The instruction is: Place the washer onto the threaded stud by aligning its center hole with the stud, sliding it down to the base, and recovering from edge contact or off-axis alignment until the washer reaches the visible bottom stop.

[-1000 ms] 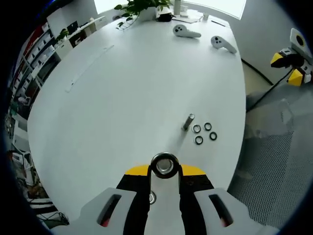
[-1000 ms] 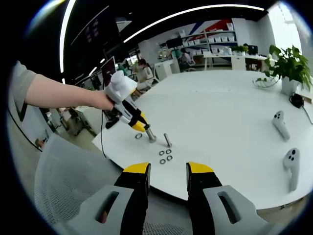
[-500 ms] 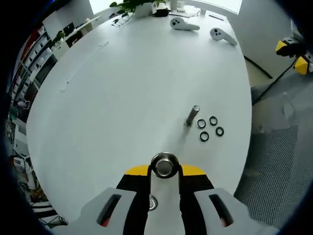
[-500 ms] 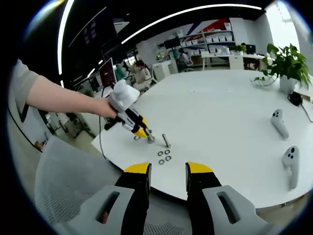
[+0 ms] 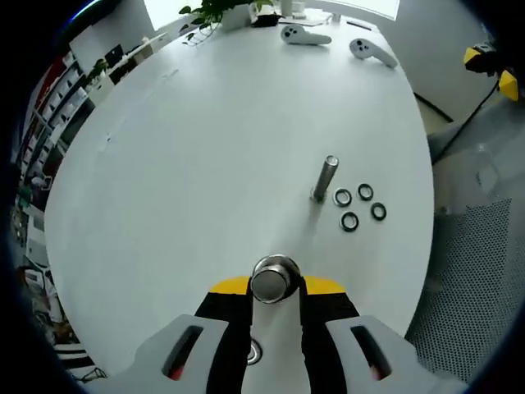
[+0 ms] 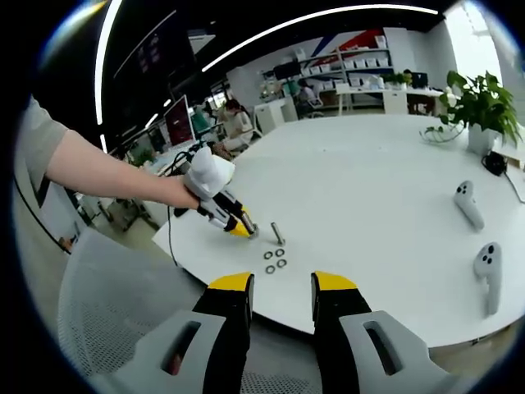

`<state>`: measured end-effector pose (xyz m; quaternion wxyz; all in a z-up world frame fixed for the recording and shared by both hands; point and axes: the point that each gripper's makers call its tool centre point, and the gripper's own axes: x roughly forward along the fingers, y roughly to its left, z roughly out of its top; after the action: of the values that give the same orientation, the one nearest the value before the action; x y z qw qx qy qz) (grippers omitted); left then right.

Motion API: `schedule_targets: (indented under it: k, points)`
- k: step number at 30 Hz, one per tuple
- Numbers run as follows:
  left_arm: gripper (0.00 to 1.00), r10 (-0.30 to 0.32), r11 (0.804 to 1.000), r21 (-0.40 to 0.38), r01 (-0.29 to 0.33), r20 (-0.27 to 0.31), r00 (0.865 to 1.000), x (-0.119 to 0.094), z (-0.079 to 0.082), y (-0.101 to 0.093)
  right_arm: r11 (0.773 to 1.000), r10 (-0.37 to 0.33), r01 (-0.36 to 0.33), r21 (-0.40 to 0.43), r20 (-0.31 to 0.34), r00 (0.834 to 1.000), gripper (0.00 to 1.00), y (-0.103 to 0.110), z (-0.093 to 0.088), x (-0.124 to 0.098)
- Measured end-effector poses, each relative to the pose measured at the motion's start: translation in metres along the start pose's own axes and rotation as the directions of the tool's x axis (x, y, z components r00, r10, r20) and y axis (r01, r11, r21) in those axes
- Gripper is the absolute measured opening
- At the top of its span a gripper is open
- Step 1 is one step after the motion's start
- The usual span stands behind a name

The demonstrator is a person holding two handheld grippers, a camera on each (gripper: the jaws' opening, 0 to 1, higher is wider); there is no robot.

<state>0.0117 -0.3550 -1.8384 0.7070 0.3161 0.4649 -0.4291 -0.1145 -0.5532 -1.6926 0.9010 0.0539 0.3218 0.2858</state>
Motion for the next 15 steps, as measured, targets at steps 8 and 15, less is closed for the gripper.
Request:
schedule_targets:
  k: [8, 15]
  points:
    - [0.21, -0.030, 0.997, -0.069, 0.032, 0.032, 0.999, -0.0001, 0.0007, 0.0016, 1.000, 0.007, -0.007, -0.001, -0.008, 1.000, 0.29, 0.0011, -0.0014, 0.0004]
    - [0.28, -0.009, 0.995, -0.096, 0.016, 0.074, 0.997, -0.0062, -0.0017, 0.0029, 1.000, 0.003, -0.003, -0.007, -0.020, 1.000, 0.29, 0.0005, -0.0032, 0.0009]
